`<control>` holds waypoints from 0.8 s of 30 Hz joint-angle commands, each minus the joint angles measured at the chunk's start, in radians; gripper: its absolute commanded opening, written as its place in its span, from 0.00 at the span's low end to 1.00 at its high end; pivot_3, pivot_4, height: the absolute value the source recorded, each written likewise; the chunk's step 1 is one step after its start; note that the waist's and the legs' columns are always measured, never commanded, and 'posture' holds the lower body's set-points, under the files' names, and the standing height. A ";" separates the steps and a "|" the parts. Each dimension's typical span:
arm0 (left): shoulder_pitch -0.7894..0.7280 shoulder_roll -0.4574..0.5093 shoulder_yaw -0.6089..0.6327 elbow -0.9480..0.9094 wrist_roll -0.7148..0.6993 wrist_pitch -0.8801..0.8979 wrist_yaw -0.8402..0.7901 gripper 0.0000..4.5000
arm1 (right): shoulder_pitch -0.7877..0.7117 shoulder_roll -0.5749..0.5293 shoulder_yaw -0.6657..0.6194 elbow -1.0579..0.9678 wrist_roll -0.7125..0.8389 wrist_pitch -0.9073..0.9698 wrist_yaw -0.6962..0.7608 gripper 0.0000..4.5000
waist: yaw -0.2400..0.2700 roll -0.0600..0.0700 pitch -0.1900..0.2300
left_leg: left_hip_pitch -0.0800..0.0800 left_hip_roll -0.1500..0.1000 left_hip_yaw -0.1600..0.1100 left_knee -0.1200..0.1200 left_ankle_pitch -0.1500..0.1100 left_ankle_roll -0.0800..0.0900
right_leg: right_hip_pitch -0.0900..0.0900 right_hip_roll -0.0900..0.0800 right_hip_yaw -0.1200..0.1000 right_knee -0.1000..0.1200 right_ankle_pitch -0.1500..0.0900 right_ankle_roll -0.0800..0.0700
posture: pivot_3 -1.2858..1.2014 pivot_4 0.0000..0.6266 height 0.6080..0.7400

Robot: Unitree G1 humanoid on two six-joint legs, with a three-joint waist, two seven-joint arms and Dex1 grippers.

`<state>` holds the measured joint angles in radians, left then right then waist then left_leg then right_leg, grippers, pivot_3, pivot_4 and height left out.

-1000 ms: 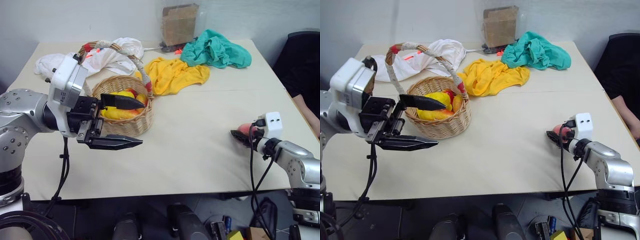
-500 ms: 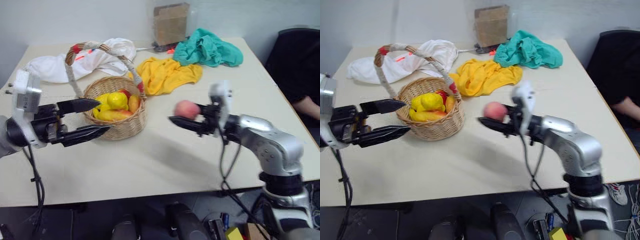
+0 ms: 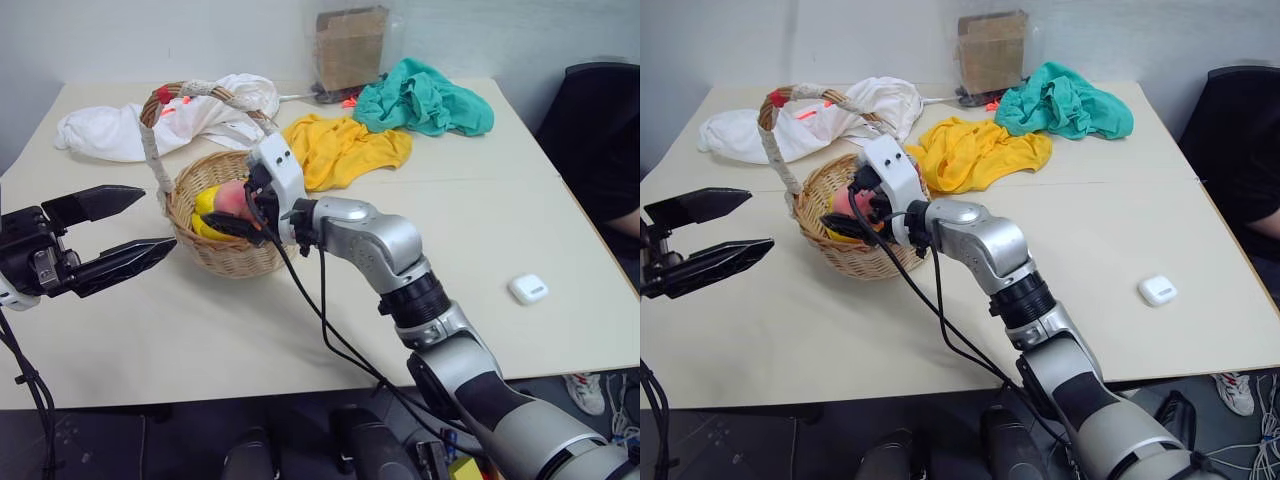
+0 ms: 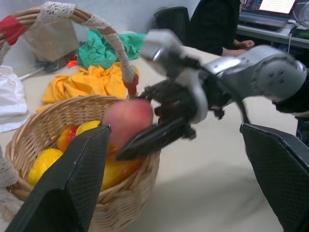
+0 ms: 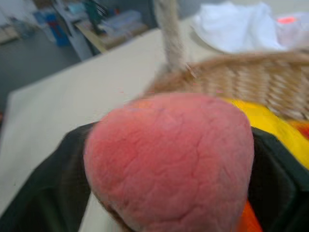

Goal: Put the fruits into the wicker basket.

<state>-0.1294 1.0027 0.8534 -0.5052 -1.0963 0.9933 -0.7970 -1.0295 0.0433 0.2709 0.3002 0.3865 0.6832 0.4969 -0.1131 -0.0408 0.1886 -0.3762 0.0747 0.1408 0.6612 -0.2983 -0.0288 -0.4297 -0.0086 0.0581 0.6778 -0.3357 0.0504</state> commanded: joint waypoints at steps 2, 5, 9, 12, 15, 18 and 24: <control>-0.009 0.018 0.011 -0.027 -0.037 -0.024 0.024 1.00 | -0.010 0.005 -0.014 -0.077 0.013 -0.009 0.073 0.99 | -0.005 0.000 0.000 | 0.000 0.000 0.000 0.000 0.000 0.000 | 0.000 0.000 0.000 0.000 0.000 0.000 | 0.52 0.24 1.00; -0.017 0.019 -0.007 -0.015 -0.044 -0.034 0.023 1.00 | 0.038 -0.080 -0.049 -0.281 0.140 0.107 0.209 0.99 | -0.004 0.000 0.000 | 0.000 0.001 0.000 -0.002 0.000 -0.001 | -0.001 0.001 0.000 0.000 0.000 0.000 | 0.52 0.24 1.00; -0.043 0.023 -0.053 0.009 -0.026 -0.063 0.018 1.00 | 0.085 -0.186 -0.156 -0.445 0.264 0.246 0.219 0.99 | 0.003 0.000 0.000 | 0.000 0.001 -0.002 -0.004 0.000 -0.001 | 0.000 0.000 -0.001 -0.003 0.000 0.000 | 0.52 0.24 1.00; -0.065 0.029 -0.078 0.027 -0.019 -0.079 0.020 1.00 | 0.102 -0.216 -0.200 -0.475 0.270 0.266 0.171 0.99 | 0.003 0.000 0.000 | 0.000 0.000 -0.002 -0.003 0.000 -0.001 | 0.001 0.000 -0.001 -0.003 0.000 0.000 | 0.52 0.24 1.00; -0.080 0.033 -0.099 0.039 -0.011 -0.092 0.016 1.00 | 0.091 -0.192 -0.199 -0.400 0.170 0.190 0.068 0.99 | -0.010 0.000 0.000 | 0.001 0.000 0.000 -0.004 0.001 -0.001 | 0.000 0.001 0.000 -0.001 0.000 0.000 | 0.52 0.24 1.00; -0.086 0.036 -0.112 0.044 -0.006 -0.104 0.019 1.00 | 0.051 -0.137 -0.189 -0.270 0.075 0.089 -0.020 0.99 | -0.023 0.000 0.000 | 0.002 0.000 0.000 -0.006 0.002 -0.003 | 0.000 0.001 0.000 0.000 0.000 0.000 | 0.52 0.24 1.00; -0.087 0.040 -0.111 0.036 -0.007 -0.111 0.026 1.00 | -0.042 -0.050 -0.193 -0.043 -0.010 -0.059 -0.049 0.99 | -0.032 0.001 0.000 | 0.001 0.000 0.002 -0.010 0.003 -0.003 | -0.005 0.001 0.002 -0.001 0.000 0.000 | 0.52 0.24 1.00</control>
<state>-0.2091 1.0228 0.7256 -0.4588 -1.1046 0.9044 -0.7729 -1.0430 -0.0205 0.0810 0.2450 0.3909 0.6777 0.4551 -0.1448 -0.0402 0.1890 -0.3758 0.0746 0.1431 0.6506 -0.2957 -0.0321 -0.4353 -0.0071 0.0603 0.6764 -0.3361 0.0498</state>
